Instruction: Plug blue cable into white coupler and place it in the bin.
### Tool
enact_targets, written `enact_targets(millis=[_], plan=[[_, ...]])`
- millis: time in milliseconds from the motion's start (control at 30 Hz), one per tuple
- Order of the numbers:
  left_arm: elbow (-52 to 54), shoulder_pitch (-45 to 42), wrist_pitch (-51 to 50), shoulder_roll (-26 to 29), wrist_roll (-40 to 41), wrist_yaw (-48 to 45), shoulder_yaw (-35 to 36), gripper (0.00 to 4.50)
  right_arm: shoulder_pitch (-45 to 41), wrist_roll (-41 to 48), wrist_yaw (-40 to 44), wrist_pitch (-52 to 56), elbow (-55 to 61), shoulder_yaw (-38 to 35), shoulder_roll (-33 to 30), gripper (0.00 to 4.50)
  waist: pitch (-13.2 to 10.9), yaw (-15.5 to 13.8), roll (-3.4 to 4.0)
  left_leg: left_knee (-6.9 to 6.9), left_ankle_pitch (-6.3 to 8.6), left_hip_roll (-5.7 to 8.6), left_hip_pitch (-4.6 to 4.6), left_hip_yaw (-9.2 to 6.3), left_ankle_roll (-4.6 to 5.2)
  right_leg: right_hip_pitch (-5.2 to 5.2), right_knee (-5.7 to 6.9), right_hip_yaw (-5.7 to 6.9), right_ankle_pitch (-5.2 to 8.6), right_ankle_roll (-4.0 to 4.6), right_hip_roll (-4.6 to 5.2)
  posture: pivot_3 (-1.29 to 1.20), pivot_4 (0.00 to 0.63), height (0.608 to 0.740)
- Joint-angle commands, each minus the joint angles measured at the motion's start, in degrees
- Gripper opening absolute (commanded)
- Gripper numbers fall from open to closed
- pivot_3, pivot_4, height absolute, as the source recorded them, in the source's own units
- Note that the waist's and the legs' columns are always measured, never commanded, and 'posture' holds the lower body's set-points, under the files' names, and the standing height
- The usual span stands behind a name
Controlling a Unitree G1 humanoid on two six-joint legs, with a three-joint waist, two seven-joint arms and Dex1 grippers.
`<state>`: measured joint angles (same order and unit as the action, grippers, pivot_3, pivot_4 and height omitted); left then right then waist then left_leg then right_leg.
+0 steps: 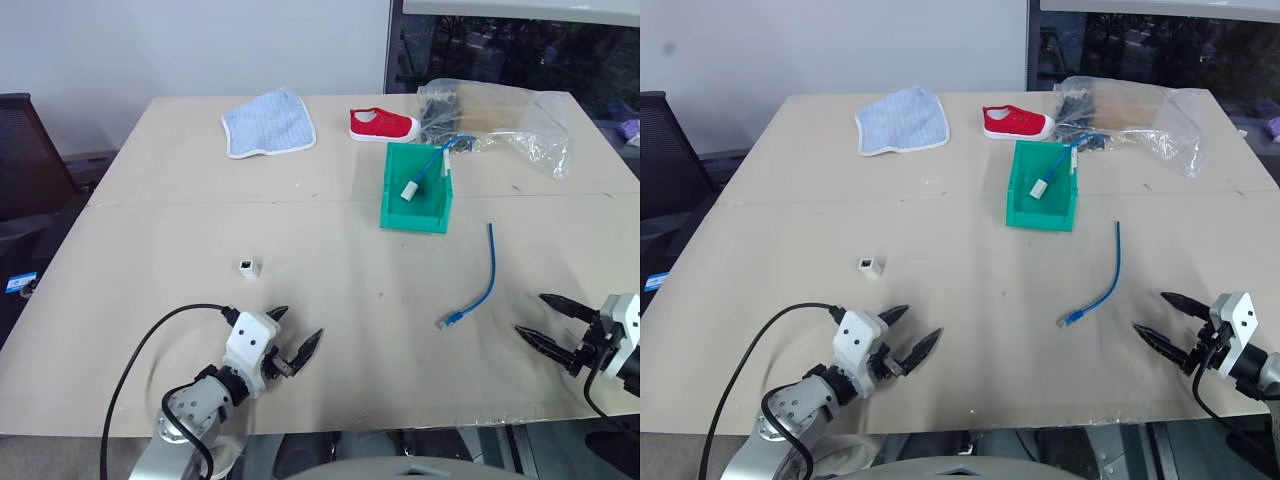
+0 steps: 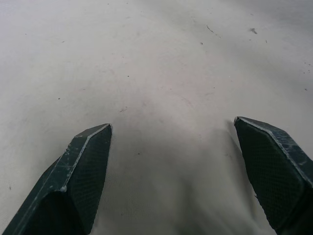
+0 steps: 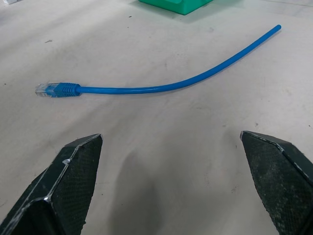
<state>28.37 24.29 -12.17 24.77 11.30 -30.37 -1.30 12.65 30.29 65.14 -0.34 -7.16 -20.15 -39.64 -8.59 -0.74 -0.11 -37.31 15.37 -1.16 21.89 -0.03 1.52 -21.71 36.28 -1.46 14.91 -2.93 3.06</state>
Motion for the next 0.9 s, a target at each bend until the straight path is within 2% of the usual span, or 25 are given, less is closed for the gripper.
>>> enact_targets(millis=[33,567,667,733,900], plan=[[0.4,0.9,0.5,0.7,0.6,-1.0,0.4,4.15,0.1,0.2,0.3,-1.1,1.8,-0.9,0.3,4.46,0.0,0.0,0.0,0.0,0.0,0.0,0.0,0.0,0.0,0.0,0.0,0.0,0.0,0.0,0.0,0.0,0.15,0.74],[-4.2,-0.1,4.2,1.2,0.6,-4.0,0.5,4.15,0.8,-0.7,0.7,-2.6,1.9,-0.9,0.6,4.46,0.0,0.0,0.02,0.0,0.0,-0.01,-0.03,0.02,0.0,0.0,0.04,-0.01,0.0,0.0,-0.03,0.0,0.15,0.74],[-3.7,-1.3,4.1,2.0,0.5,-4.8,0.6,4.15,0.9,-0.1,2.0,-1.7,5.1,-0.4,-0.7,4.46,0.0,0.0,0.03,-0.02,0.0,0.0,-0.03,0.02,0.0,0.0,0.07,-0.01,0.0,0.0,-0.05,0.0,0.15,0.74],[-2.2,-3.0,2.7,4.0,2.4,-7.6,0.6,4.15,0.4,-0.1,2.7,0.1,8.6,0.6,-2.1,4.46,0.0,0.0,0.04,-0.03,0.0,0.0,-0.04,0.02,0.0,0.0,0.11,-0.01,0.0,0.0,-0.05,0.0,0.15,0.74],[0.4,-11.2,0.6,12.9,4.9,-18.5,-1.8,4.15,-4.0,-1.5,5.3,4.0,16.3,6.2,-7.0,4.46,-0.2,0.0,-0.23,-0.14,-0.01,-0.01,-0.1,-0.04,0.0,-0.04,0.36,0.01,0.0,0.0,-0.13,0.0,0.15,0.74]])
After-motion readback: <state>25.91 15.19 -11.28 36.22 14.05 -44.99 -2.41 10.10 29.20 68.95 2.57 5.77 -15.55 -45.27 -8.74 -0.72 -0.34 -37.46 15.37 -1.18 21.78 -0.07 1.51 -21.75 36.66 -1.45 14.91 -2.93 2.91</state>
